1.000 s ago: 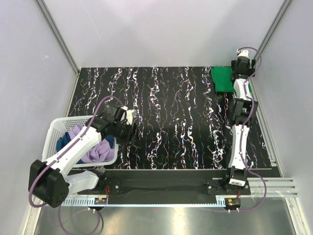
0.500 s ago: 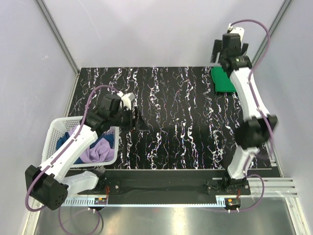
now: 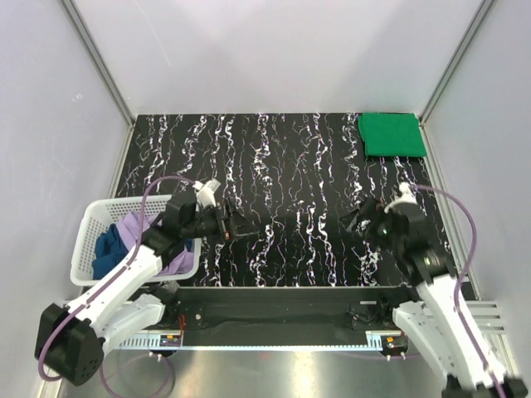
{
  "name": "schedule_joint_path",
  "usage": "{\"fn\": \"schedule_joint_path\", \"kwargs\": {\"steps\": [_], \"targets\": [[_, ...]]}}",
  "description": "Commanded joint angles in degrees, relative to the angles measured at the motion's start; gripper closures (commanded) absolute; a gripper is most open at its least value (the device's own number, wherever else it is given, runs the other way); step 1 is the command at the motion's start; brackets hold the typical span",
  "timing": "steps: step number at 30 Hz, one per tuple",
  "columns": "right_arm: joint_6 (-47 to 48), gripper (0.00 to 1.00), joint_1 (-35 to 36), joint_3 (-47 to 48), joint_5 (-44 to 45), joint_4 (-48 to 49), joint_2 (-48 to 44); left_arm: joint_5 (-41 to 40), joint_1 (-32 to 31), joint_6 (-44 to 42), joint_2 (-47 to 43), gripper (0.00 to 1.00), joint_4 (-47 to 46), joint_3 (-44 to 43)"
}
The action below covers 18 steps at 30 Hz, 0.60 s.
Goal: Fold and stack the t-shirts
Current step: Neatly place the folded tshirt to the corner
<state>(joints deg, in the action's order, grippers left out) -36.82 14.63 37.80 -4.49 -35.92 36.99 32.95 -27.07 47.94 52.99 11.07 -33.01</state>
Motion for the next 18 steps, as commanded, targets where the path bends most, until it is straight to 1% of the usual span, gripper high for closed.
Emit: {"fn": "schedule_joint_path", "kwargs": {"steps": [1,2,3,4,5,6,7,8,9,10,12,13,14,15,16,17,18], "targets": [[-12.9,0.01,0.3,-6.1,-5.4,5.2,-12.3,1.3,0.2,7.2,-7.1,0.02,-16.1,6.5],[-15.6,0.00,0.2,-7.6,-6.1,4.0,-17.3,1.0,0.1,9.6,-8.7,0.02,-18.2,8.6],[-17.1,0.00,0.2,-10.1,-6.8,2.5,-19.6,-0.1,0.1,11.2,-12.9,0.01,-20.5,10.9],[-18.5,0.00,0.2,-11.4,-7.2,1.2,-21.8,-0.7,0.1,13.0,-15.0,0.01,-25.0,15.7],[-19.9,0.00,0.3,-12.5,-7.5,-1.8,-26.1,-1.3,0.1,16.4,-17.8,0.01,-27.2,18.4],[-20.5,0.00,0.2,-13.9,-7.5,-4.0,-28.4,-2.7,0.0,18.1,-20.4,0.01,-29.0,20.7],[-21.1,0.00,0.2,-14.3,-7.5,-6.1,-30.6,-3.8,0.0,19.7,-27.1,0.01,-30.9,25.1],[-22.0,0.00,0.2,-14.7,-7.5,-9.4,-35.4,-4.9,0.0,21.8,-30.7,0.01,-30.8,26.9],[-22.2,0.00,0.2,-14.3,-7.0,-11.5,-36.5,-6.9,0.0,22.8,-34.5,0.01,-30.3,28.8],[-21.6,0.00,0.3,-13.9,-7.3,-13.0,-33.8,-7.8,0.0,23.6,-43.3,0.01,-27.6,31.8],[-20.3,0.00,0.2,-13.6,-7.2,-15.5,-32.5,-10.1,0.0,26.1,-52.6,0.01,-23.2,34.4],[-20.1,0.00,0.1,-14.0,-7.2,-16.1,-32.9,-10.4,0.0,27.1,-57.6,0.01,-18.9,36.8],[-20.4,0.00,0.1,-14.5,-7.2,-17.2,-35.1,-10.5,0.0,29.8,-61.9,0.01,-18.5,38.2],[-20.4,0.00,0.2,-15.6,-7.7,-17.5,-36.5,-6.4,0.0,30.4,-59.3,0.01,-21.6,39.2],[-20.1,0.00,0.2,-16.0,-8.3,-17.8,-35.8,-4.9,-0.2,31.3,-57.1,0.01,-29.3,41.2],[-19.4,0.00,0.2,-16.1,-9.5,-16.9,-35.0,-3.8,-0.2,34.4,-53.5,0.01,-34.0,42.1],[-18.2,0.00,0.1,-15.4,-14.4,-15.5,-35.6,-2.6,-0.2,35.9,-51.9,0.01,-43.1,43.1]]}}
